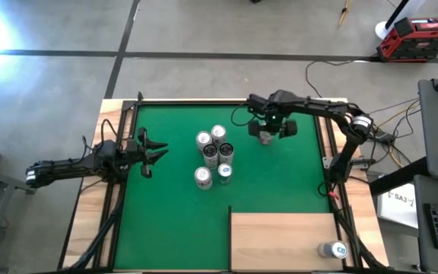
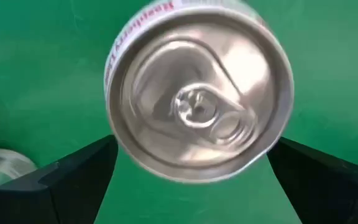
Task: Place canned beverage on shelf
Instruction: Put the right pink white soda can on the shelf
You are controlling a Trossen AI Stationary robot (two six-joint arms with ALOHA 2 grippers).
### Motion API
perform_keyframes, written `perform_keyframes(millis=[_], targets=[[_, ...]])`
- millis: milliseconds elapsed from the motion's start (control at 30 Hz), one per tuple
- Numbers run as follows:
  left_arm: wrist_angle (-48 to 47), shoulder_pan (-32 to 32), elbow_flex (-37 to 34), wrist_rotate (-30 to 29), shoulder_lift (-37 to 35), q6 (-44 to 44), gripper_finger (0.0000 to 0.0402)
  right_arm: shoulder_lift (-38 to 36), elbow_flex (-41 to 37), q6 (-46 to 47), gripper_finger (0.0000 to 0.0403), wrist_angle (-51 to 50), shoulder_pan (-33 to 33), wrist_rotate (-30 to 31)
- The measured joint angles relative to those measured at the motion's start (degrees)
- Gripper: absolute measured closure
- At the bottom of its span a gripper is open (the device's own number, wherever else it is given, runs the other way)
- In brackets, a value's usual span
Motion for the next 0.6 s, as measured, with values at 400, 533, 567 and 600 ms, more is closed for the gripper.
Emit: perform_keyframes(millis=[400,533,567,600], targets=[[0.01,-0.01,0.00,0.00,-0.01,-0.01,0.0313,-0.04,0.00,32.19,0.0003,1.61,1.67,4.13],[0.01,-0.01,0.00,0.02,-0.01,-0.01,0.0313,-0.04,0.00,36.40,0.0003,3.22,1.67,6.37],[-0.01,-0.01,0.00,0.00,0.00,-0.02,0.0313,-0.04,0.00,36.89,0.0003,3.53,1.67,7.26],[0.01,0.00,0.00,0.01,-0.01,-0.01,0.0313,-0.04,0.00,37.24,0.0003,3.78,1.67,8.06]])
